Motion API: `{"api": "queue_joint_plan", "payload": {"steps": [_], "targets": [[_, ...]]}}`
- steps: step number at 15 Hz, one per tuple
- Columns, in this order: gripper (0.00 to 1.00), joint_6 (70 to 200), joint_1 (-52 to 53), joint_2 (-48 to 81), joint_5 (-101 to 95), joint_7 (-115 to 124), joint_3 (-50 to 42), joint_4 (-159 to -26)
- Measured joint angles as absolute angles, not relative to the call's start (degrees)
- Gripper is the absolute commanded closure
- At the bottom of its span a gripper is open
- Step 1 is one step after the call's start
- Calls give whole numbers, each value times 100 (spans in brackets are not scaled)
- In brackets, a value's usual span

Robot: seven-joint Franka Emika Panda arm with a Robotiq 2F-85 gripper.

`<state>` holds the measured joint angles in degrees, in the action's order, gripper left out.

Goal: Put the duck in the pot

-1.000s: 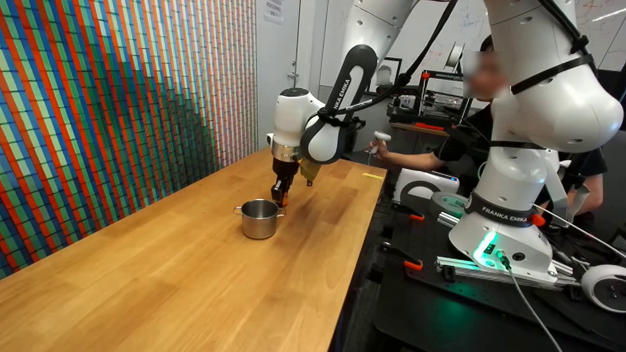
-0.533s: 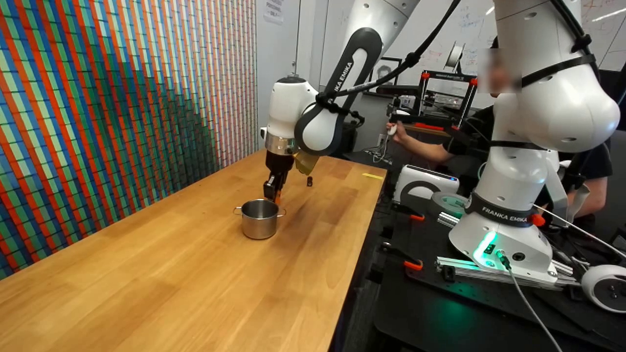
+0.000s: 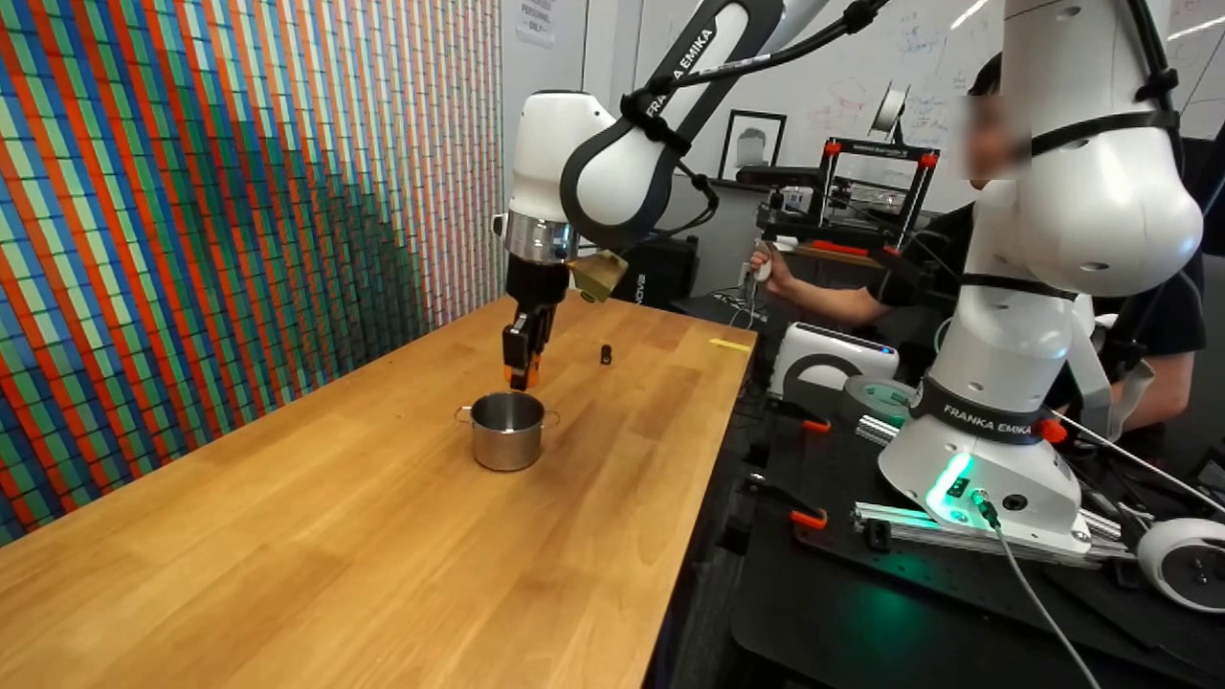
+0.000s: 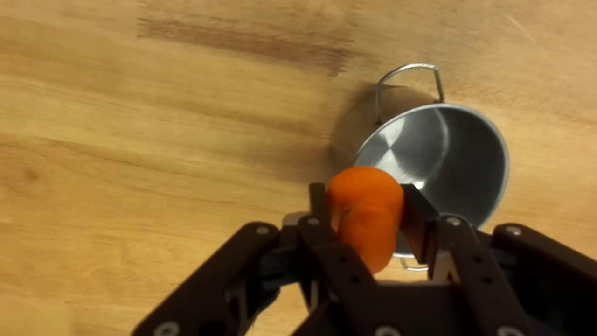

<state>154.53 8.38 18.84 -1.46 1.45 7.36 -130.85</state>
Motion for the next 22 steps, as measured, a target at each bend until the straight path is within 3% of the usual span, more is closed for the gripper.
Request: {"api": "queue_joint_plan", "payload": {"steps": [1, 2, 6, 13, 22], "targets": [[34, 15438, 840, 1865, -92, 140, 817, -13153], [33, 15436, 840, 1862, -50, 136, 890, -13222], [3, 15442, 840, 1900, 0, 71, 974, -13343], [0, 15210, 837, 1614, -91, -96, 899, -13067], [0, 12716, 769, 64, -278, -217, 714, -13108]]}}
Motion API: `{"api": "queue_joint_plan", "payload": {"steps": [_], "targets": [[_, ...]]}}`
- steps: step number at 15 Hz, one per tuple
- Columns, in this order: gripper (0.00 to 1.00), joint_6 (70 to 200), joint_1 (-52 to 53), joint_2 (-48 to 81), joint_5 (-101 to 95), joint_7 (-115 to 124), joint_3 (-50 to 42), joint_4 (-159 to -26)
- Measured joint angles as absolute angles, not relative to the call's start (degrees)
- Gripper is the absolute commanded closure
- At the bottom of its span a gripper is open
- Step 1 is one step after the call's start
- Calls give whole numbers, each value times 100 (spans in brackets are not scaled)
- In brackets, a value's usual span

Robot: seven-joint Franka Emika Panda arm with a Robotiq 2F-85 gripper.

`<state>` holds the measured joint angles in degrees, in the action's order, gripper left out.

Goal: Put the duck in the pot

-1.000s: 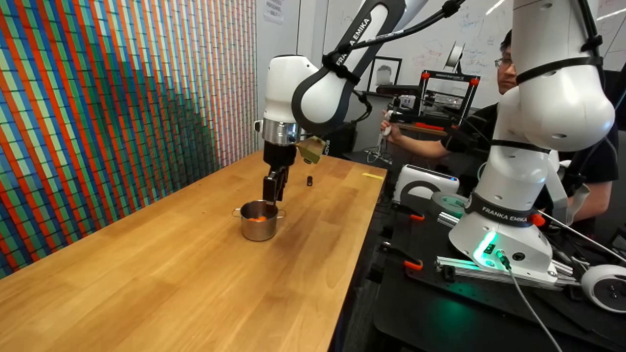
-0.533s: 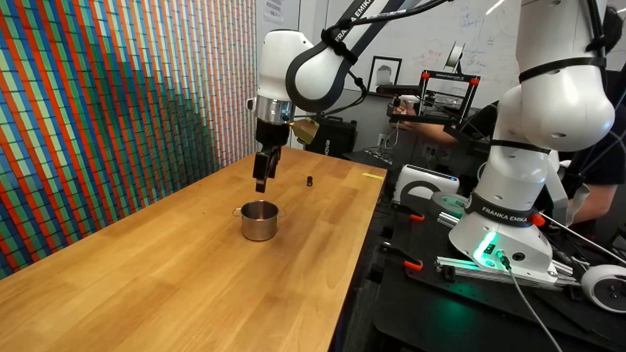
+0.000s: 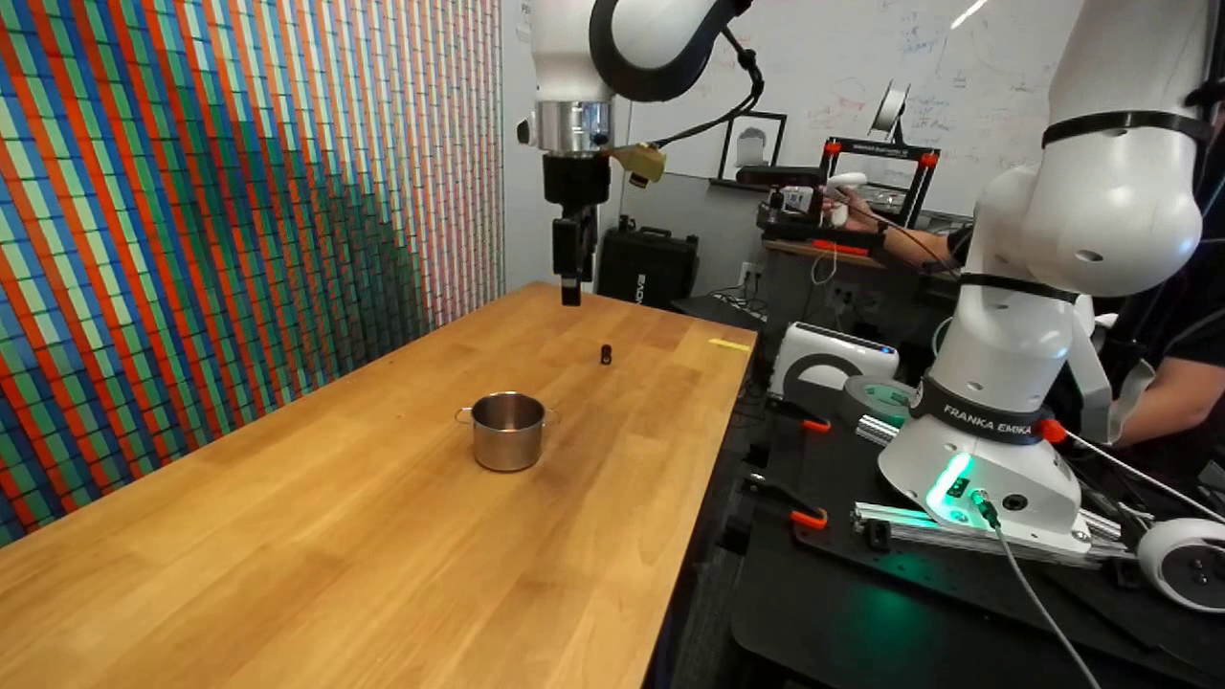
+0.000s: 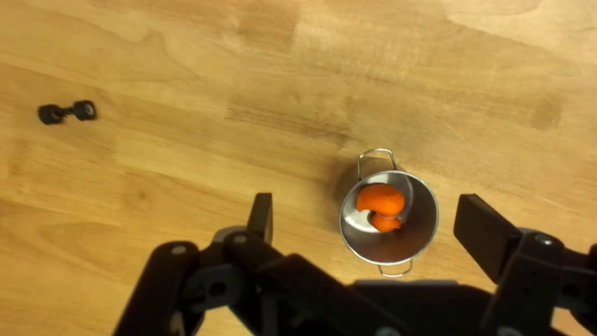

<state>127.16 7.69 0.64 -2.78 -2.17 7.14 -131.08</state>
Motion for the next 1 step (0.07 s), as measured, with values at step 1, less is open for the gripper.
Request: {"api": "queue_joint_plan", "payload": {"steps": [1], "targets": [[0, 12628, 760, -58, -285, -220, 690, -13119]]}}
